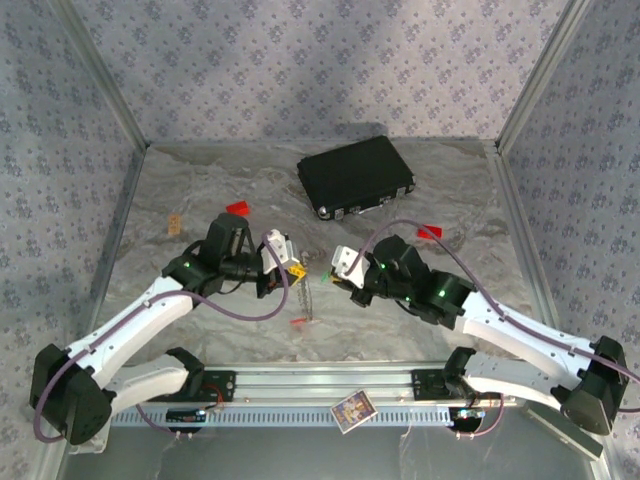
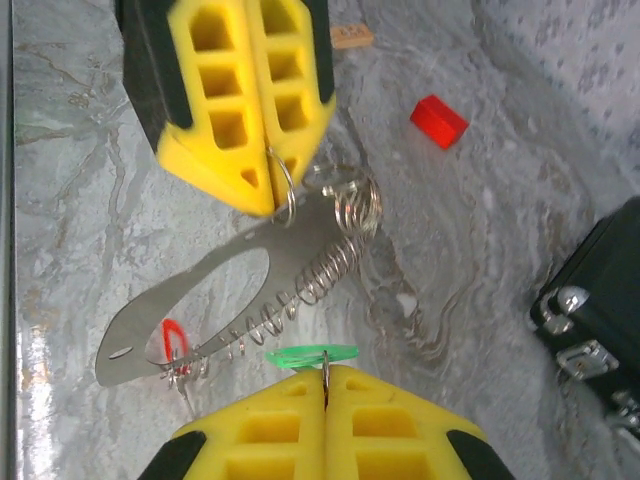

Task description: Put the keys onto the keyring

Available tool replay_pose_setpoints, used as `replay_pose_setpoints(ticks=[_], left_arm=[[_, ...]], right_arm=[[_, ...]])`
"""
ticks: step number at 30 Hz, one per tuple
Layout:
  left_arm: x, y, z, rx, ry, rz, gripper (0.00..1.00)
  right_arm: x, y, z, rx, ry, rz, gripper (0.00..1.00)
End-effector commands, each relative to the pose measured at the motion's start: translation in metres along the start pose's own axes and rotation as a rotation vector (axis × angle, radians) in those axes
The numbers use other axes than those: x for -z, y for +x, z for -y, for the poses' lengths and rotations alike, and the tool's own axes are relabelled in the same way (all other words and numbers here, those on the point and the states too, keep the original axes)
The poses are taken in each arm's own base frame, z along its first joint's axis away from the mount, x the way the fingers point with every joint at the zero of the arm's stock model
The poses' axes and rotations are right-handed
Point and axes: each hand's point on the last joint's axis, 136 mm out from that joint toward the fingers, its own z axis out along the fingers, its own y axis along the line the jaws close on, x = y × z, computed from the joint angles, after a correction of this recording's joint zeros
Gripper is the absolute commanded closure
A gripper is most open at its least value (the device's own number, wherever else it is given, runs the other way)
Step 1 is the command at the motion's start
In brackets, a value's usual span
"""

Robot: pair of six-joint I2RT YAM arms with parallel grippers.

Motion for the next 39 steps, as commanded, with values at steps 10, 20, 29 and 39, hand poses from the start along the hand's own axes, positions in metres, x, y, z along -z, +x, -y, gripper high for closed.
replay_pose_setpoints(ticks=[10,20,29,39], left_arm=[[0.001,-0.023,-0.003,-0.072,-0.019,0.042,1.0],[0.0,-0.02,-0.012,-0.1,-0.085,0.024,1.0],[0.0,-0.02,-0.011,-0.118,-0.086,0.023,1.0],[0.002,-0.022,-0.017,-0.117,-0.128,0.022,1.0]], right_arm=[[-0.006,-0.041,-0.01,0.052,-0.109,0.112,1.0],[-0.018,-0.044,-0.007,-0.006,-0.117,0.116,1.0],[-0.026,-0.037,0.011,-0.037,-0.017,0.061,1.0],[-0.026,-0.024,0.011,-0.055,0.016,-0.029,1.0]])
